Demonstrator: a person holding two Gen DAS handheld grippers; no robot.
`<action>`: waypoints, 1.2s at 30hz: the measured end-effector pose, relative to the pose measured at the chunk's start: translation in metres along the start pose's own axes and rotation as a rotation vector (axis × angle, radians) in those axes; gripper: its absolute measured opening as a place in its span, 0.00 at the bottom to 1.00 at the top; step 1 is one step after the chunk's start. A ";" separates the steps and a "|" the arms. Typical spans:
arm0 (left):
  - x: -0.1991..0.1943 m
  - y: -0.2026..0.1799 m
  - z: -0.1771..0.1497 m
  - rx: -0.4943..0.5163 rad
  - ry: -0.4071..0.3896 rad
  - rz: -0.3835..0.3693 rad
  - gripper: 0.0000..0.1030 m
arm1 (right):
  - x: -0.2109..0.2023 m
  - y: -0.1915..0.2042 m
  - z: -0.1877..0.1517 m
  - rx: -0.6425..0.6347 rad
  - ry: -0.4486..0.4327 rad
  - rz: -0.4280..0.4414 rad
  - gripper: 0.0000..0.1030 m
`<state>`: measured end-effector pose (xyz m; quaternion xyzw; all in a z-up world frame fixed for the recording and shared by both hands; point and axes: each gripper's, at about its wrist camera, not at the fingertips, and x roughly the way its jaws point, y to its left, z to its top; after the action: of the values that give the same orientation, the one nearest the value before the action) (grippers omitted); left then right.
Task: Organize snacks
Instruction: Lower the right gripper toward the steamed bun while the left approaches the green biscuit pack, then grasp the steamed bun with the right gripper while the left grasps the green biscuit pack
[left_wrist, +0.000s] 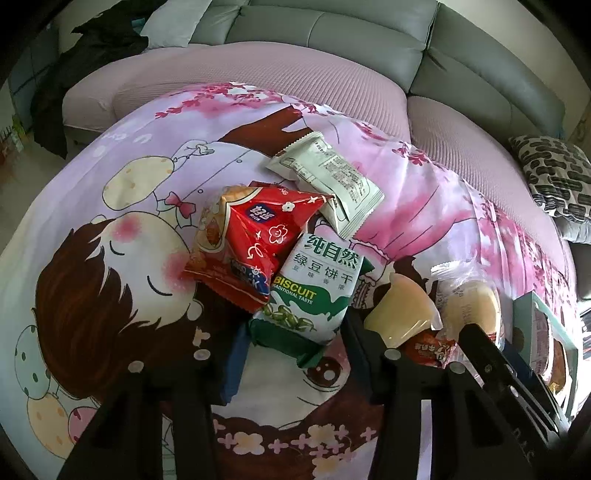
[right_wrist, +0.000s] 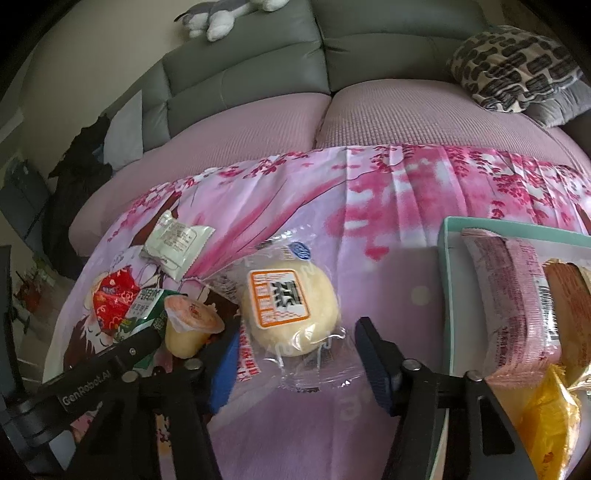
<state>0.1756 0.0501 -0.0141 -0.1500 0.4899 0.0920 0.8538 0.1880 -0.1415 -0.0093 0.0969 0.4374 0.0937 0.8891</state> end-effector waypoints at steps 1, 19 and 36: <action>-0.001 0.000 0.000 0.000 -0.002 -0.002 0.47 | -0.002 -0.002 0.001 0.005 -0.002 0.003 0.56; -0.031 -0.013 0.004 0.048 -0.071 -0.046 0.39 | -0.045 -0.010 0.009 0.015 -0.074 -0.010 0.51; -0.069 -0.023 0.007 0.078 -0.164 -0.064 0.38 | -0.077 -0.016 0.007 0.019 -0.128 -0.007 0.51</action>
<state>0.1535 0.0303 0.0527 -0.1242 0.4165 0.0576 0.8988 0.1484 -0.1764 0.0491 0.1095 0.3807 0.0798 0.9147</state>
